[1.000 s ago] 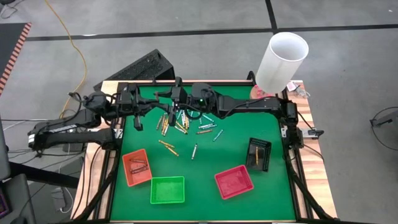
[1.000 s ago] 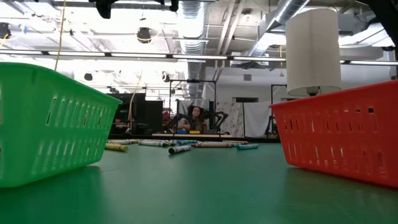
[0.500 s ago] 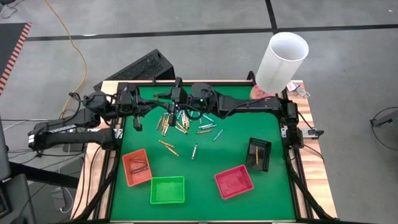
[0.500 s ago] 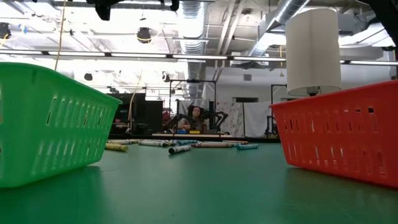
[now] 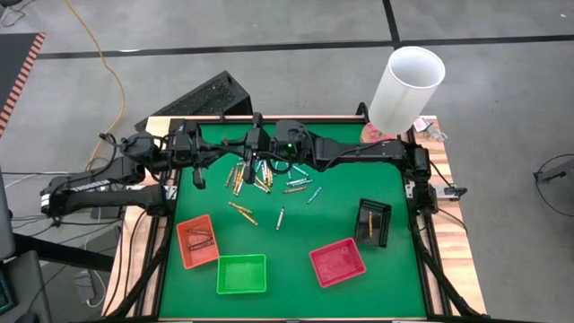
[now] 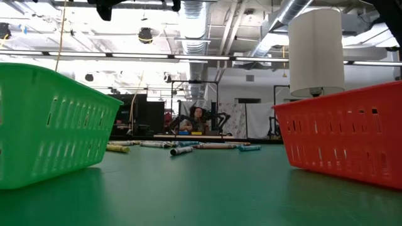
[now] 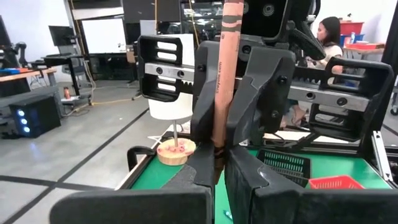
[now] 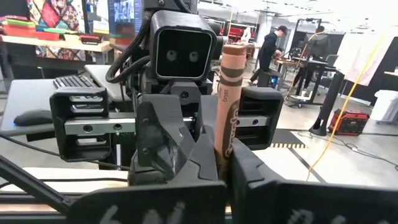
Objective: Sort crayons
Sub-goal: Put the brown crayon into the orange bin
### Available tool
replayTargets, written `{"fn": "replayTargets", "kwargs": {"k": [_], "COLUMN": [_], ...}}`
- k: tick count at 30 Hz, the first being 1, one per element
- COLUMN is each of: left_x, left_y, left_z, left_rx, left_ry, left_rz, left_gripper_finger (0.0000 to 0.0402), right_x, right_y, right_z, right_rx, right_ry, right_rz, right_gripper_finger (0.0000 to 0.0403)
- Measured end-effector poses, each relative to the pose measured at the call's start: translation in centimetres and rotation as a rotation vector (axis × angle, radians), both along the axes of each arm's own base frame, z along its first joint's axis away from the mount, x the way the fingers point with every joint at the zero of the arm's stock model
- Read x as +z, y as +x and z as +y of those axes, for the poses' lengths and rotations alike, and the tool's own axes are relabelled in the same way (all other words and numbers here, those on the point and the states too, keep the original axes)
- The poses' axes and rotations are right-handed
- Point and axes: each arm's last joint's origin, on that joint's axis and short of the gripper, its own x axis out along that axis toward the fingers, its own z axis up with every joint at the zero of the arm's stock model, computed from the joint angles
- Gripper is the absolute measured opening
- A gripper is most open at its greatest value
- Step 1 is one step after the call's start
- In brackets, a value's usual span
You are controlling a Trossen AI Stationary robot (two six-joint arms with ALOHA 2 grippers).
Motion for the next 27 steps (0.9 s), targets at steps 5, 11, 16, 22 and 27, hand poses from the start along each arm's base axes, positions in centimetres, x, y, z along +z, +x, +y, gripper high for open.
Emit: {"fn": "replayTargets", "kwargs": {"k": [5, 11, 16, 22, 27], "left_x": [-0.2, -0.7, -1.1, -2.1, -2.0], "left_y": [0.0, 0.1, -0.4, -2.3, -3.9], "left_z": [0.0, 0.0, 0.1, 0.4, 0.4], "left_rx": [0.001, 0.009, 0.059, 0.362, 0.519], "left_ry": [0.015, 0.014, -0.016, -0.08, -0.124], "left_rz": [0.021, 0.074, 0.121, 0.211, 0.177], "left_gripper_finger": [0.0043, 0.0146, 0.0213, 0.0224, 0.0222], "right_x": [-0.1, 0.0, 0.0, -0.6, -2.5], "right_y": [0.0, 0.0, 0.0, -0.2, -0.3], "right_z": [0.0, 0.0, -0.1, -0.1, 0.1], "right_rx": [-0.001, -0.002, -0.003, -0.037, -0.057], "right_ry": [0.004, 0.004, 0.005, 0.027, 0.124], "right_rz": [0.006, 0.004, 0.004, 0.086, 0.262], "right_gripper_finger": [0.0003, 0.0002, 0.0001, 0.0, 0.0]}}
